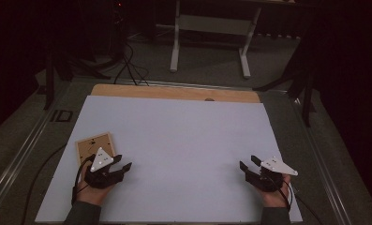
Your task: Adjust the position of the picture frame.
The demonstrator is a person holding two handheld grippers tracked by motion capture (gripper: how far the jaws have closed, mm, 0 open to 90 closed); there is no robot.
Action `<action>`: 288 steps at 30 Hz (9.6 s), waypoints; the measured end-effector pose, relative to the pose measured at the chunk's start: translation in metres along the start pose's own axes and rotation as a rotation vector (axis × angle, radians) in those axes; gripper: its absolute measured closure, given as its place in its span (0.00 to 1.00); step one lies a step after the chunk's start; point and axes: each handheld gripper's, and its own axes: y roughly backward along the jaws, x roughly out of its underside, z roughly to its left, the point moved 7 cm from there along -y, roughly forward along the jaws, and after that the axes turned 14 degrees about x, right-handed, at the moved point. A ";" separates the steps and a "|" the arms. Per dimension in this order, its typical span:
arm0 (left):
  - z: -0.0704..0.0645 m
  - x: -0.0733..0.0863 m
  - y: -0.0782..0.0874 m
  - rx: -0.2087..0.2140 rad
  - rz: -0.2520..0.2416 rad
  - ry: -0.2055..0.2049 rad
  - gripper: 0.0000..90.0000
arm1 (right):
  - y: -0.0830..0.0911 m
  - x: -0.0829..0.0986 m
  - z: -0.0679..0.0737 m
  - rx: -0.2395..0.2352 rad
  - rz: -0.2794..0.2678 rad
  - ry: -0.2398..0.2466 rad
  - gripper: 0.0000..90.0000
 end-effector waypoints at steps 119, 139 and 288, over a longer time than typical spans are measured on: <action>0.136 0.032 0.059 -0.434 0.012 0.292 1.00 | -0.005 0.002 0.000 0.009 0.018 0.044 0.50; 0.114 0.014 0.028 -0.306 -0.017 0.248 1.00 | -0.005 0.001 0.001 0.008 0.016 0.045 0.50; -0.072 -0.007 -0.085 0.158 0.165 -0.099 1.00 | -0.119 -0.058 0.126 -0.196 0.174 0.148 1.00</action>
